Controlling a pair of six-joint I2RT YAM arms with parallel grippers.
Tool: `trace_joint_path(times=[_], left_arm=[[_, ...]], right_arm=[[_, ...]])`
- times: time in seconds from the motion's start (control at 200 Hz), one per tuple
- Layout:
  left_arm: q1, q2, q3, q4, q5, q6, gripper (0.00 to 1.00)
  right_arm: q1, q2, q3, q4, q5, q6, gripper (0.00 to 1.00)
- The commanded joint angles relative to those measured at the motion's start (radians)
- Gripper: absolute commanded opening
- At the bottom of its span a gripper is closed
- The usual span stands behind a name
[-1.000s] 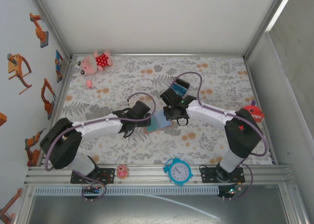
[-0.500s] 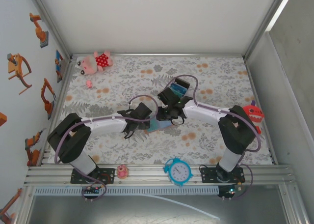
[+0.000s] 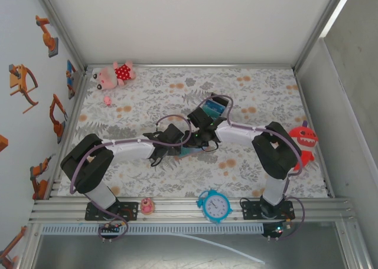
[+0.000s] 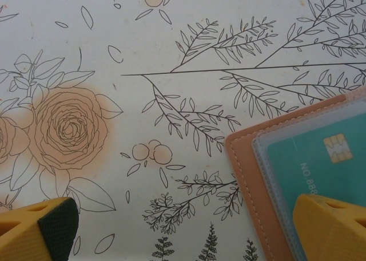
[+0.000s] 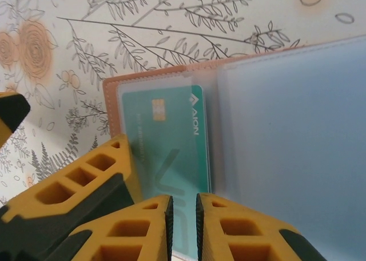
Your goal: Take the credit cards out of the card holder
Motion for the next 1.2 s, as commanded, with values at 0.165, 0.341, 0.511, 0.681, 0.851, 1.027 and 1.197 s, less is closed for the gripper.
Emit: trace_joint_path(times=[0.165, 0.341, 0.511, 0.681, 0.851, 1.027, 1.197], left_arm=[[0.001, 0.034, 0.000, -0.058, -0.018, -0.002, 0.97], [0.001, 0.036, 0.006, -0.062, -0.020, 0.001, 0.97], [0.001, 0.039, 0.011, -0.070, -0.022, 0.001, 0.97], [0.000, 0.042, 0.013, -0.073, -0.024, 0.001, 0.97], [0.001, 0.041, 0.013, -0.073, -0.025, 0.000, 0.97], [0.000, 0.046, 0.014, -0.069, -0.017, -0.001, 0.97], [-0.004, 0.051, 0.019, -0.070, -0.007, -0.001, 0.97]], right_arm=[[-0.022, 0.032, -0.013, 0.020, -0.044, 0.036, 0.16], [-0.035, 0.040, -0.032, 0.038, -0.058, 0.044, 0.16], [-0.036, 0.059, -0.050, 0.076, -0.085, 0.065, 0.16], [-0.038, 0.067, -0.062, 0.104, -0.098, 0.078, 0.16], [-0.047, 0.058, -0.098, 0.201, -0.163, 0.112, 0.16], [-0.069, 0.051, -0.171, 0.403, -0.267, 0.195, 0.11], [-0.086, 0.061, -0.230, 0.570, -0.337, 0.270, 0.12]])
